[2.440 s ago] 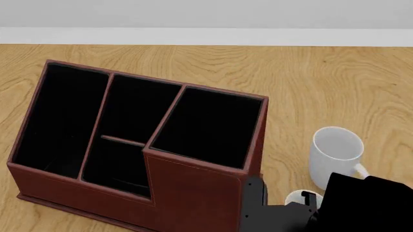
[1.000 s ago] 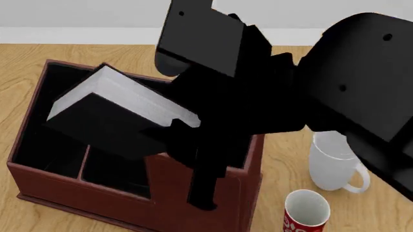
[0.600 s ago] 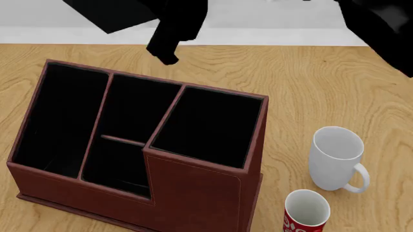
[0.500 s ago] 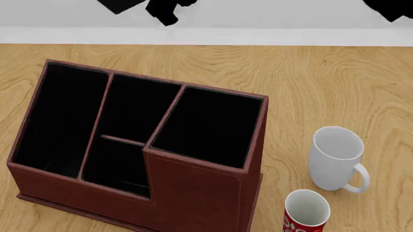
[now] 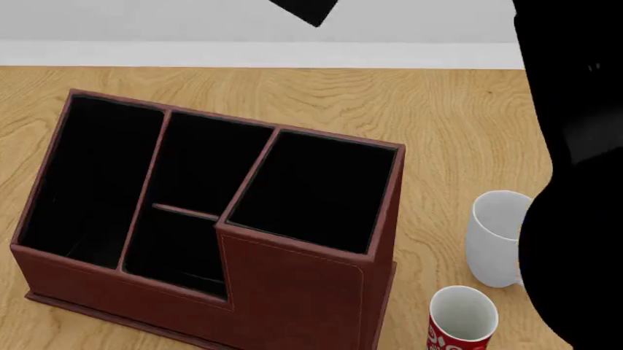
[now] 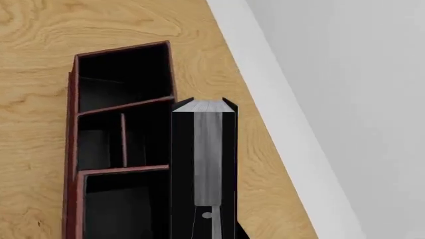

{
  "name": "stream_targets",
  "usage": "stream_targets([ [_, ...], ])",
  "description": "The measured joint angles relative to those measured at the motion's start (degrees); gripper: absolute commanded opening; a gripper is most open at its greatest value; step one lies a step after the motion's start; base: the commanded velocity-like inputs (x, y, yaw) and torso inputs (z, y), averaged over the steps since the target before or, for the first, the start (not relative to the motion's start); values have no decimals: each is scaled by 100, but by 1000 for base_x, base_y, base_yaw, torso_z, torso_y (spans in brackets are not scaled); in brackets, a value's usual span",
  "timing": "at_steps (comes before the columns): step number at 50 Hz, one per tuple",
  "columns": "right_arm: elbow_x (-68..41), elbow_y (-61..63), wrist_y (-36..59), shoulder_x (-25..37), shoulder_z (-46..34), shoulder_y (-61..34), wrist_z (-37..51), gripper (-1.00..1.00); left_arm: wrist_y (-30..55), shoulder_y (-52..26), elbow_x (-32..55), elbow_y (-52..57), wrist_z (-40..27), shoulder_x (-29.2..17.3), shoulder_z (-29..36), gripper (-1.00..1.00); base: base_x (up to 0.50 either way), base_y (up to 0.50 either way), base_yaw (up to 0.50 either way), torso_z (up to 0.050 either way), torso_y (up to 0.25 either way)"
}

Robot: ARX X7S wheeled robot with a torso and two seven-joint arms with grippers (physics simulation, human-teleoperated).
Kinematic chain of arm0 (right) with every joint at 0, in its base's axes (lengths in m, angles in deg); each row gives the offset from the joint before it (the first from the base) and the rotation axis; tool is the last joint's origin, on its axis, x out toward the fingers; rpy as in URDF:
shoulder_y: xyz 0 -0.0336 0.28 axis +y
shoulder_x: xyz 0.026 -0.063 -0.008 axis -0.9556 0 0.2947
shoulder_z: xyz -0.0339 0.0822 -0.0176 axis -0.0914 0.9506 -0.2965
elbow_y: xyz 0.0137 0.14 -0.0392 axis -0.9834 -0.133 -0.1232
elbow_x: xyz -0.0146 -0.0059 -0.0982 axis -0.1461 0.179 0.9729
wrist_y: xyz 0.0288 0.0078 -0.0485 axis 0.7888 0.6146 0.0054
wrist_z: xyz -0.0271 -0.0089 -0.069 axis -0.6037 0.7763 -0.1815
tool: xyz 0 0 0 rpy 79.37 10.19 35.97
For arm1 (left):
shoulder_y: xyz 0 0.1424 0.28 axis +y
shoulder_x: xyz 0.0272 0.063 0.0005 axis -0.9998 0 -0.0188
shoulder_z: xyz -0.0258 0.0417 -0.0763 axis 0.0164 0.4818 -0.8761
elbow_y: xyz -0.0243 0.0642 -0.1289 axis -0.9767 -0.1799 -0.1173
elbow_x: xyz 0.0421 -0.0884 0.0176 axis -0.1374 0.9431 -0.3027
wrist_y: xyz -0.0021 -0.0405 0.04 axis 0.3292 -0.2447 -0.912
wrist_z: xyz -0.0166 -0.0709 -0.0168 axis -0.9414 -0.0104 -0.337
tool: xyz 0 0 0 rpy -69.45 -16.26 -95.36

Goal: Pick up the book and place it in the right compartment of the caddy.

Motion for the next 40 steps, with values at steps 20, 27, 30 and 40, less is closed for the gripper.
stream_targets([
  [20,1010,-326,-185,-106,-108,630,-496,-100,-154,126,-67,-68,30,-22,36,100,0,0,0,1,1],
  [27,1074,-185,-182,-53,-53,889,-467,-100,-182,166,-63,-67,19,-38,29,100,0,0,0,0,1],
  [30,1091,-106,-171,-22,-42,1000,-440,-100,-190,181,-60,-64,12,-46,25,100,0,0,0,0,3],
  [40,1127,-68,-247,0,-17,1277,-341,-100,-215,226,-54,-58,-13,-69,23,100,0,0,0,0,1],
])
